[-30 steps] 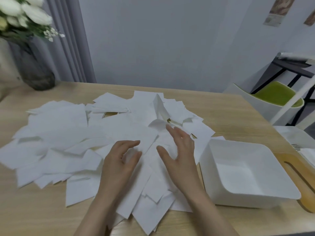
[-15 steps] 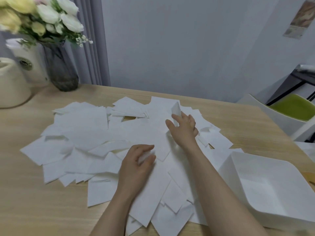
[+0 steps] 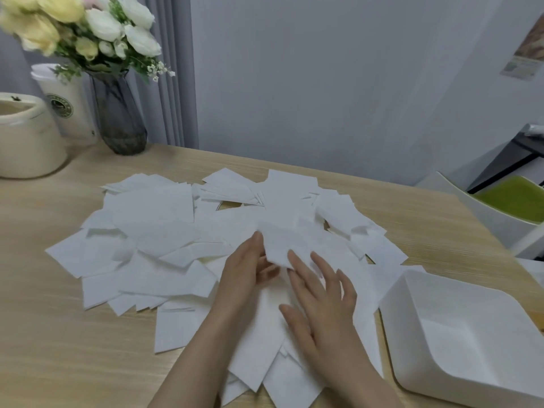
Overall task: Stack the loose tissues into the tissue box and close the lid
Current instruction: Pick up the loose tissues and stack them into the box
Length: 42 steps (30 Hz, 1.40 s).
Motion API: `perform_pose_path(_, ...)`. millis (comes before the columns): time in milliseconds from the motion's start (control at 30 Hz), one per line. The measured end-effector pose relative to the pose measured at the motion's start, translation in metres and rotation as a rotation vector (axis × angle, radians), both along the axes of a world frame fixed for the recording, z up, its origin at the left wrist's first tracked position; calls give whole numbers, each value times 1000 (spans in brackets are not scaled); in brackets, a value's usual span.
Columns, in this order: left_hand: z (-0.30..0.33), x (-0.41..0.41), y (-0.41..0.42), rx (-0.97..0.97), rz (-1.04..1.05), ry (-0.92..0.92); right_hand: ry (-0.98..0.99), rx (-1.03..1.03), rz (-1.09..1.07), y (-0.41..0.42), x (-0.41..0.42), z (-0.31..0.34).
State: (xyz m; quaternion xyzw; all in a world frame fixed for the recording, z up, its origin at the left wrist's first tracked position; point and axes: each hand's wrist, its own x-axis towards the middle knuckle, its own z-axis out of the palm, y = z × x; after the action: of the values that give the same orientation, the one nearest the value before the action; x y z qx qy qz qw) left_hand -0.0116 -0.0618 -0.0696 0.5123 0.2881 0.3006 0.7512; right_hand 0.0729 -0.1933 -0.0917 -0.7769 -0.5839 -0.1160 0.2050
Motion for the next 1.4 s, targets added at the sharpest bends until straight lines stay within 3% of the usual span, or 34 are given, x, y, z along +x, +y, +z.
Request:
perform_pose_path(133, -2, 4, 4, -45, -27, 50, -71, -58, 70, -11, -6, -6)
perform_pose_path(233, -10, 1, 4, -56, 4, 55, 44, -14, 159, -19, -7, -9)
perform_pose_path(300, -14, -5, 4, -66, 12, 23, 319, 93, 146, -21, -8, -1)
perform_pose_path(433, -22, -19, 8, -65, -32, -62, 1065, 236, -57, -18, -10, 22)
perform_pose_path(567, -19, -31, 4, -50, -142, -105, 1446, 249, -123, -5, -10, 29)
perform_pose_path(733, -15, -40, -1, -82, -204, -73, 1379, 285, -180, 4, -18, 30)
perform_pose_path(900, -26, -44, 10, 58, 47, 102, 1306, 307, -208, 11, -20, 19)
perform_pose_path(1033, -31, -52, 22, 48, 148, 136, 1282, 377, -302, 9, -3, 14)
perform_pose_path(1167, -37, -52, 20, 17, 126, 136, 1380, 308, -313, 14, 11, 15)
perform_pose_path(1400, -37, -52, 17, 31, 134, 95, 1500, 364, -342, 49, 25, 24)
